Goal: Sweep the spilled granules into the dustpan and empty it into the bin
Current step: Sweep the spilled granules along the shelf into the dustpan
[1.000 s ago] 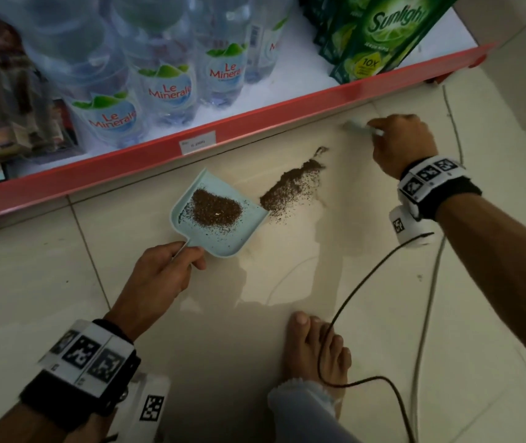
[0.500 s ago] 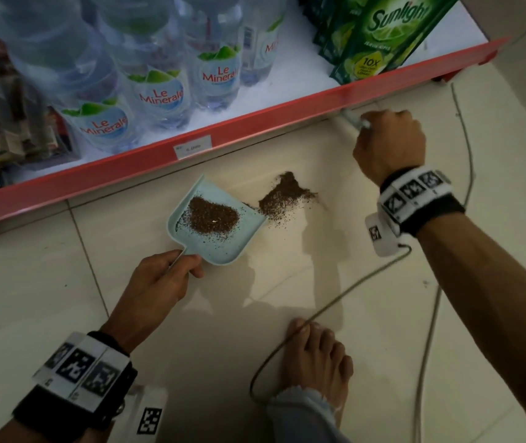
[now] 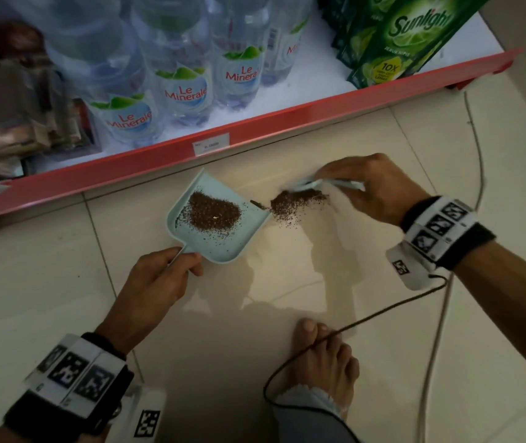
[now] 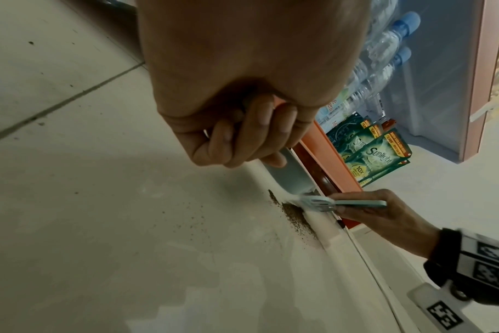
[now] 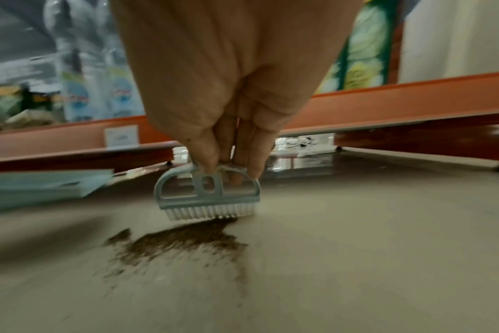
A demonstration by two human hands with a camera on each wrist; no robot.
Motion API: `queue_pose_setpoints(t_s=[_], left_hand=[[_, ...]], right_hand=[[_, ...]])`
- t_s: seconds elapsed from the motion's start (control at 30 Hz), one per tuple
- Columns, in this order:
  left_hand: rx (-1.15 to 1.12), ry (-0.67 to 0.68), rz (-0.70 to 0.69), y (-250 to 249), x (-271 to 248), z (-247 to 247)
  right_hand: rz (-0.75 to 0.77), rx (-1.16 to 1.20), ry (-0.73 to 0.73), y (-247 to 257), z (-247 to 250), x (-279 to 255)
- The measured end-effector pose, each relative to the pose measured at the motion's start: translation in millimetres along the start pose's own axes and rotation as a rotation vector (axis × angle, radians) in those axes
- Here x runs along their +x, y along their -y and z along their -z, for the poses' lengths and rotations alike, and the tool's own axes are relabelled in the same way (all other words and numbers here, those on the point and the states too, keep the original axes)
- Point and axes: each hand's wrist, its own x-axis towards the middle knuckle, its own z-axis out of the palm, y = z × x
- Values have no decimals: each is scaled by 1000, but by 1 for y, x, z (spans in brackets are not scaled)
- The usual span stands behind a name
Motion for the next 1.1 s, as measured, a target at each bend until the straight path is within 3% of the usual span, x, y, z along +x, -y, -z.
queue_pose_setpoints(t_s=[0.1, 0.2, 0.27, 0.37, 0.47, 0.57, 0.67, 0.77, 0.83, 0.97, 1.03, 1.1], left_hand=[[9, -5, 9, 2, -2, 3], [10, 5, 3, 1, -2, 3], [14, 7, 1, 0, -2, 2], [10, 8, -6, -3, -2, 1], [13, 2, -20, -4, -4, 3], [16, -12, -15, -2, -7, 7], [4, -25, -7, 0, -10, 10], [15, -26, 0, 2, -11, 10], [23, -18, 0, 1, -10, 9], [31, -4, -19, -4, -8, 7], [17, -9, -20, -6, -8, 7], [9, -18, -16, -5, -8, 9]], right_hand=[[-165, -122, -223, -26, 9, -5], [-444, -239, -264, -44, 6, 14], [-537, -229, -242, -44, -3, 34], [-408, -142, -162, -24, -23, 56], [-122, 2, -18, 10, -32, 53], [113, -8, 73, 28, -24, 32], [48, -144, -57, 20, -10, 15], [-181, -266, -255, 6, 1, 18], [-316, -336, -313, 2, -1, 30], [-430, -289, -284, 9, -24, 62], [-363, -207, -184, 19, -34, 70], [-188, -137, -32, 31, -37, 66]])
